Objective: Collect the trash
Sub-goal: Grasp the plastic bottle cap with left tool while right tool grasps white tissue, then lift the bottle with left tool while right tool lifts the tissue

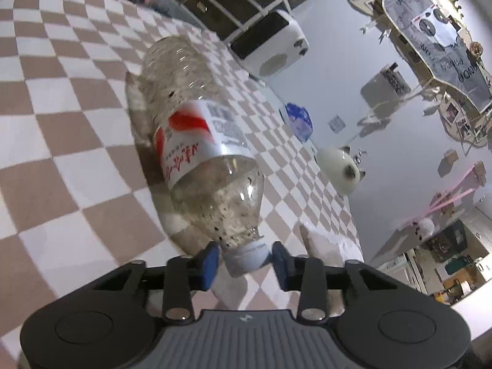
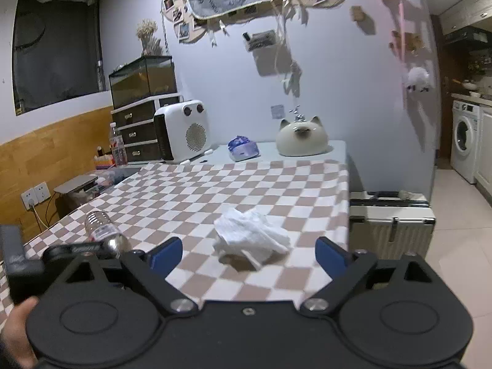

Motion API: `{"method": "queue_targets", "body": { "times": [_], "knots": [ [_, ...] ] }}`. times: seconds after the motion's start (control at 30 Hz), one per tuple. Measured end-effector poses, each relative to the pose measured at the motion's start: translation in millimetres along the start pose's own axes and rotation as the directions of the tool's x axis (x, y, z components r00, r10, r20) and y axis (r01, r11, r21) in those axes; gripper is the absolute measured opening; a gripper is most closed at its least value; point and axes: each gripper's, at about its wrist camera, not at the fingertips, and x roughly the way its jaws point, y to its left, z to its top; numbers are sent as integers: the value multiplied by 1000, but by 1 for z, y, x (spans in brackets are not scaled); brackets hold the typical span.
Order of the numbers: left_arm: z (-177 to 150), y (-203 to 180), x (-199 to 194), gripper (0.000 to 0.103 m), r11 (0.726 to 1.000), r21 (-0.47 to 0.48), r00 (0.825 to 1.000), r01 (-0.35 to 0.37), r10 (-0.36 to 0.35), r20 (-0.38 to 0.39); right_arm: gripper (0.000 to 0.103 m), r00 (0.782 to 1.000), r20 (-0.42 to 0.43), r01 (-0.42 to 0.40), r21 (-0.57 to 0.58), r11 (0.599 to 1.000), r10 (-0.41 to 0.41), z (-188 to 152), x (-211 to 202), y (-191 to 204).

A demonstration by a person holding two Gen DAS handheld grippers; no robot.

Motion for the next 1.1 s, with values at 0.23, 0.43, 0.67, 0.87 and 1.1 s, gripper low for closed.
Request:
{"method": "queue_targets", "body": {
  "times": [0.23,0.43,0.67,0.87,1.1],
  "knots": [
    [-17,2,-38,37,993,108,991,49,-35,-126,92,1000,-30,12,64,998,-10,18,58,2],
    [-32,15,-54,37,987,123,978,102,-76,-195,90,994,-99,50,111,993,-39,16,112,-2],
    [-28,26,-61,53,991,68,979,117,-104,-174,73,978,-203,70,157,985,-38,0,169,-3],
    [-25,20,-80,90,994,100,998,52,-49,-40,19,980,-198,33,90,995,-15,-11,167,9],
    [-10,22,-86,95,996,80,992,27,-37,120,15,953,-193,-239,-3,971,234,-21,119,47]
  ]
}}
